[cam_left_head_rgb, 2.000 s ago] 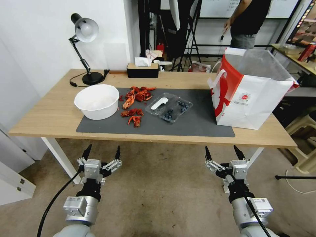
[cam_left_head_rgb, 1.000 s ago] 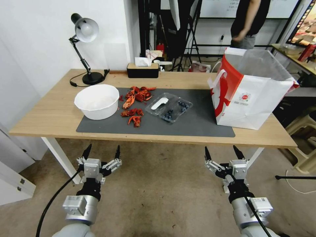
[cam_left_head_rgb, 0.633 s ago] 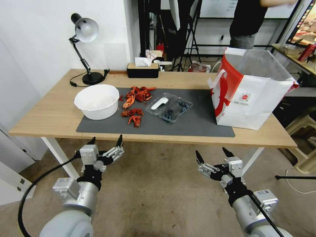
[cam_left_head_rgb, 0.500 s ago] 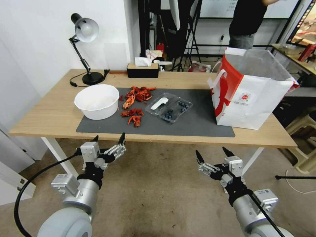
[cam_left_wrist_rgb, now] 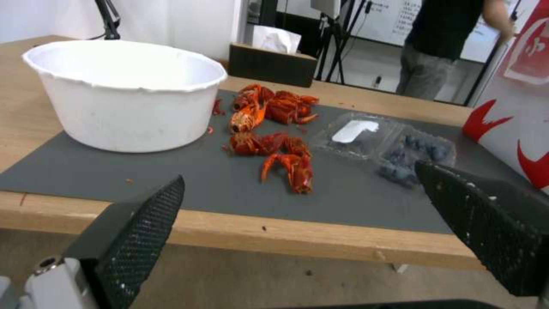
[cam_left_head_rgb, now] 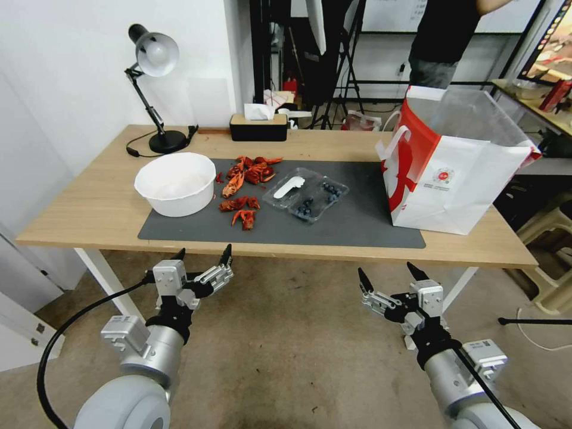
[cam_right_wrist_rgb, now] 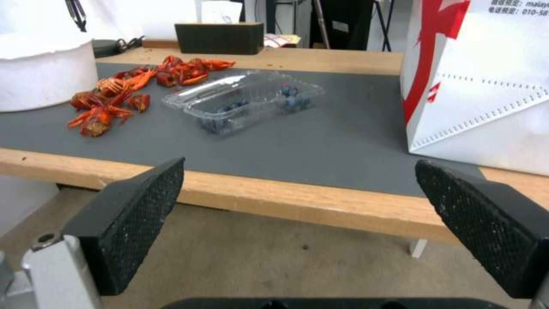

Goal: Close the takeout container lid, then place the container into the takeout bag.

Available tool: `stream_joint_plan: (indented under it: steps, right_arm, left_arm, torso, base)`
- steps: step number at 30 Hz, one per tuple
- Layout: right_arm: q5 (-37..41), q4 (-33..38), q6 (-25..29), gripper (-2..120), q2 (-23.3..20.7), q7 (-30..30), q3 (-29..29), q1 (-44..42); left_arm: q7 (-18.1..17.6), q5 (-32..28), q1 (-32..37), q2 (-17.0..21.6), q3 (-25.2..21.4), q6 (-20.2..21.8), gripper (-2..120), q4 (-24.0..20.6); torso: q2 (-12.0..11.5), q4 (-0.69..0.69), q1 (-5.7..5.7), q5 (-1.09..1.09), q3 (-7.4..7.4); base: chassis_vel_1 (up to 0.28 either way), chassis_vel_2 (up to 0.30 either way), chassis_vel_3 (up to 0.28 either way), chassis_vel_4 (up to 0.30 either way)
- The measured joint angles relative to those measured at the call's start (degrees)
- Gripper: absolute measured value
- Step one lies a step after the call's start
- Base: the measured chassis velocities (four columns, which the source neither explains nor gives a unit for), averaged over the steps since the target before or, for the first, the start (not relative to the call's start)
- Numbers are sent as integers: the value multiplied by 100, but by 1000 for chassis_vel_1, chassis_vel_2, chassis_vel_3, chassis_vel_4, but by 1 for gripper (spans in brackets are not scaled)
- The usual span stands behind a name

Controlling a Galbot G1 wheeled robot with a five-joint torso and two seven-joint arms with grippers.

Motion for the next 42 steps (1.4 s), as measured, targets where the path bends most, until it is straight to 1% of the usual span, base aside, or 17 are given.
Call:
stream_joint_plan:
  steps: [7, 10, 11, 14, 19, 21, 22, 25, 26, 28, 29, 32, 34, 37, 38, 41, 42]
  right_arm:
    - [660, -117, -385, 100, -419, 83, 44, 476]
    - [1466, -417, -573, 100, -924, 118, -64, 1013]
    - [1466, -417, -573, 100, -924, 118, -64, 1013]
    - [2232, -882, -620, 100, -1352, 285, -226, 1588]
    - [2945, -1348, -692, 100, -1651, 636, -438, 2179]
    - [3431, -1593, -868, 100, -1793, 1077, -666, 2641]
    - [3431, -1593, -868, 100, -1793, 1077, -666, 2641]
    - [3934, -1865, -1094, 100, -1876, 1726, -1056, 3306]
    - [3934, -1865, -1094, 100, -1876, 1726, -1056, 3306]
    - [4329, -2065, -1358, 100, -1883, 2396, -1411, 3881]
    - [4329, -2065, -1358, 100, -1883, 2396, -1411, 3881]
    - [4627, -2252, -1659, 100, -1869, 3225, -1814, 4398]
    - [4701, -2288, -1724, 100, -1864, 3407, -1911, 4505]
    - [5146, -2460, -2059, 100, -1852, 4344, -2337, 5069]
    - [5146, -2460, -2059, 100, -1852, 4344, -2337, 5069]
    - [5770, -2576, -2312, 100, -1851, 5377, -2644, 5642]
    - [5770, -2576, -2312, 100, -1851, 5377, -2644, 5642]
  left_arm:
    - [55, 13, -21, 52, -16, -111, 100, 99]
    - [57, 97, 2, -14, -2, -205, 100, 147]
    - [57, 97, 2, -14, -2, -205, 100, 147]
    - [67, 136, 44, -64, 27, -221, 100, 156]
    - [69, 157, 61, -104, 21, -227, 100, 170]
    - [65, 159, 72, -127, 1, -230, 100, 188]
    - [65, 159, 72, -127, 1, -230, 100, 188]
    - [58, 172, 103, -172, -18, -250, 100, 210]
    - [58, 172, 103, -172, -18, -250, 100, 210]
    - [56, 194, 115, -209, -22, -299, 100, 249]
    - [56, 194, 115, -209, -22, -299, 100, 249]
    - [56, 202, 114, -225, -44, -321, 100, 303]
    - [56, 202, 113, -226, -52, -321, 100, 316]
    - [56, 202, 107, -227, -87, -322, 100, 375]
    - [56, 202, 107, -227, -87, -322, 100, 375]
    - [57, 202, 102, -235, -92, -322, 100, 408]
    - [57, 202, 102, -235, -92, -322, 100, 408]
  torso:
    - [0, 0, 0, 0, 0]
    - [0, 1, 0, 1, 0]
    - [0, 1, 0, 1, 0]
    - [0, 1, 0, 2, 0]
    - [0, 0, 0, 0, 0]
    - [0, 0, 1, 1, 1]
    - [0, 0, 1, 1, 1]
    - [0, 1, 1, 0, 1]
    - [0, 1, 1, 0, 1]
    - [0, 1, 1, 0, 1]
    - [0, 1, 1, 0, 1]
    - [0, 0, 1, -1, 1]
    - [0, 0, 1, 0, 1]
    - [-1, 0, 1, -1, 1]
    - [-1, 0, 1, -1, 1]
    - [0, 0, 1, 0, 1]
    - [0, 0, 1, 0, 1]
  base:
    - [0, 0, 0, 0]
    - [0, 0, 0, 0]
    - [0, 0, 0, 0]
    - [0, 0, 0, 0]
    - [0, 0, 0, 0]
    - [0, 0, 0, 0]
    - [0, 0, 0, 0]
    - [0, 0, 0, 0]
    - [0, 0, 0, 0]
    - [0, 0, 0, 0]
    - [0, 0, 0, 0]
    - [0, 0, 0, 0]
    - [0, 0, 0, 0]
    - [0, 0, 0, 0]
    - [0, 0, 0, 0]
    - [0, 0, 0, 0]
    - [0, 0, 0, 0]
